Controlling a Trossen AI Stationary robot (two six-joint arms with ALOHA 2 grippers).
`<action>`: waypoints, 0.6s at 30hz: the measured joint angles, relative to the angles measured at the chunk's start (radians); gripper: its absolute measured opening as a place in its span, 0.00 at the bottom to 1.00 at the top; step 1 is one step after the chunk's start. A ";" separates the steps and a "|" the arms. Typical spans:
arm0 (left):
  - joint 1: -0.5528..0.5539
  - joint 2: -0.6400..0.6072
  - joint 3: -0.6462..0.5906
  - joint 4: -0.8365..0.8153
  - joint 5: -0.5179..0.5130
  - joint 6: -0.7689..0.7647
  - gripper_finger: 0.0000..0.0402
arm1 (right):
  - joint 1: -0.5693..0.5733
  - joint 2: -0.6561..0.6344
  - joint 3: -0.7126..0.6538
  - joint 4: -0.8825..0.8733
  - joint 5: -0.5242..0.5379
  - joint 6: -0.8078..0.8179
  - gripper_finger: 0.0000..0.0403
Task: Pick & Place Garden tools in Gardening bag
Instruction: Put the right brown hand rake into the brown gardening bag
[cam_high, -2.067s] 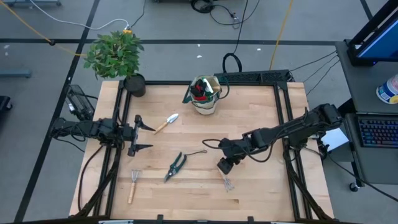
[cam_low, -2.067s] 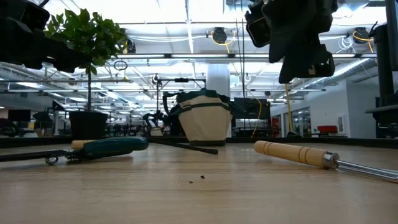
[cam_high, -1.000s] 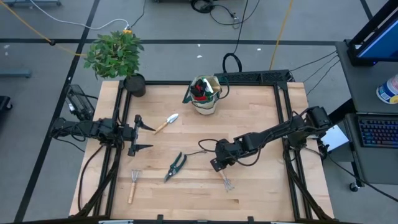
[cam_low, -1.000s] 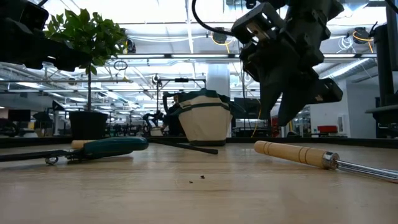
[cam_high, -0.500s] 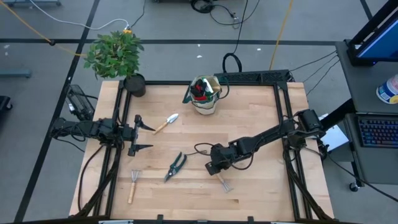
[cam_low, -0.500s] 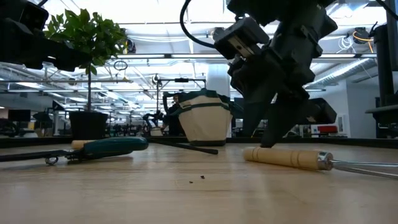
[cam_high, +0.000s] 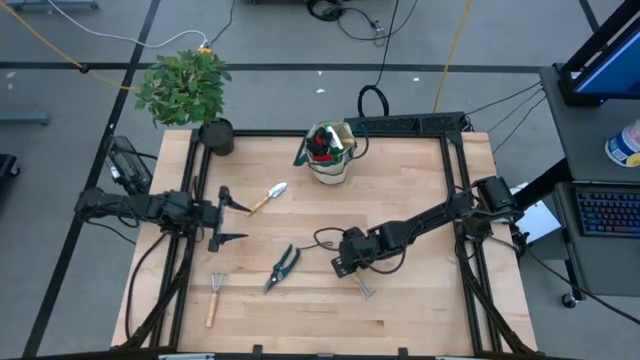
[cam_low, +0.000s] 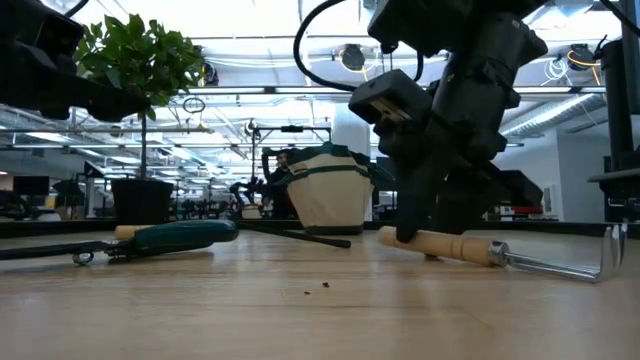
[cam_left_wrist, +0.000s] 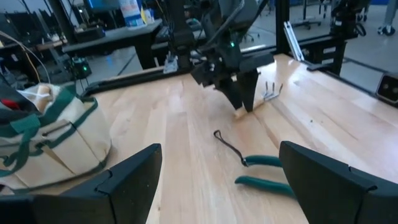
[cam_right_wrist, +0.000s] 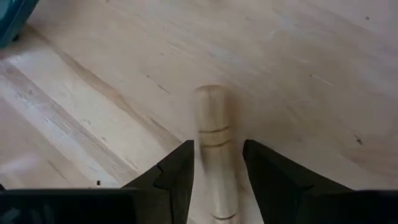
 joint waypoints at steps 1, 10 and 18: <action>0.000 0.010 0.000 0.000 0.000 0.000 0.83 | 0.000 0.000 0.000 -0.001 0.001 0.000 0.35; 0.000 0.077 0.000 0.000 0.000 -0.005 0.83 | 0.005 -0.001 0.001 -0.067 0.050 0.007 0.30; 0.000 0.080 0.000 0.001 0.000 -0.011 0.83 | 0.014 -0.001 0.000 -0.068 0.120 0.016 0.17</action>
